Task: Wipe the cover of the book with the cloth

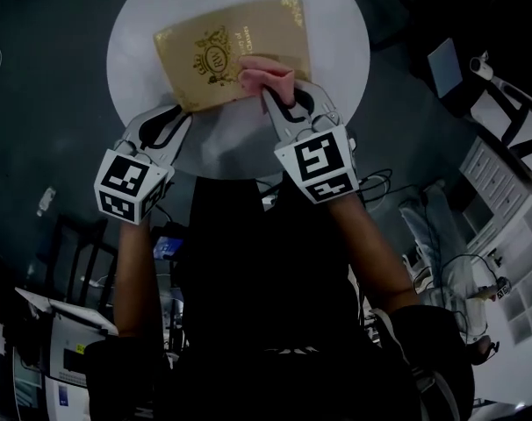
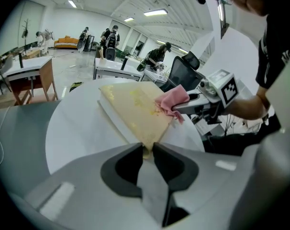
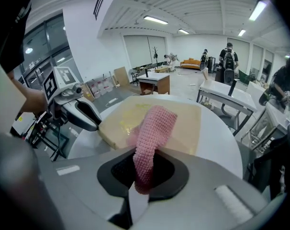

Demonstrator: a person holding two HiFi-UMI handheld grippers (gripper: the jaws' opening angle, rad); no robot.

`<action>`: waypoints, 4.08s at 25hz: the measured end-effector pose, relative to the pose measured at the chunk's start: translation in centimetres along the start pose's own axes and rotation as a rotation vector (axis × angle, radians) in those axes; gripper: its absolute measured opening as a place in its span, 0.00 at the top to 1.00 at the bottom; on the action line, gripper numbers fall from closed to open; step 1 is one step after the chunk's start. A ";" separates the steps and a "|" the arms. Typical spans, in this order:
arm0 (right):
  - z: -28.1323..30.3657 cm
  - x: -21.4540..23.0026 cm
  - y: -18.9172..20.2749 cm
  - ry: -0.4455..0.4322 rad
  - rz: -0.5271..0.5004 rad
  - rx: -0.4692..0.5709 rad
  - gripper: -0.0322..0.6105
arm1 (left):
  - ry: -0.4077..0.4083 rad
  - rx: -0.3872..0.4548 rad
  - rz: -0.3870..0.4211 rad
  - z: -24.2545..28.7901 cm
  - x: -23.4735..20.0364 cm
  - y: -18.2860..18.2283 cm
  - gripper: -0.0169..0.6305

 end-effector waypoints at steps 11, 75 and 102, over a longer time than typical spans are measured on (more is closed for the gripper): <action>-3.0 4.1 1.9 0.097 0.016 0.002 0.91 | -0.002 0.000 0.010 0.0 0.3 0.2 0.86; -49.5 -18.0 -18.8 -0.584 -0.162 1.049 0.91 | 0.126 0.841 0.341 -30.6 39.8 -17.9 0.97; -52.1 -38.4 -6.8 -0.576 -0.068 0.948 0.91 | 0.254 0.747 0.346 -38.9 47.8 2.8 0.97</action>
Point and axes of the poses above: the fingertips, and each gripper's own axes: z forward along the fingers, x to its right, y out of its underside, the point moved 2 cm from there along -z, backward along the fingers, and after that the axes turned 12 degrees about x, right-handed, at the moved point
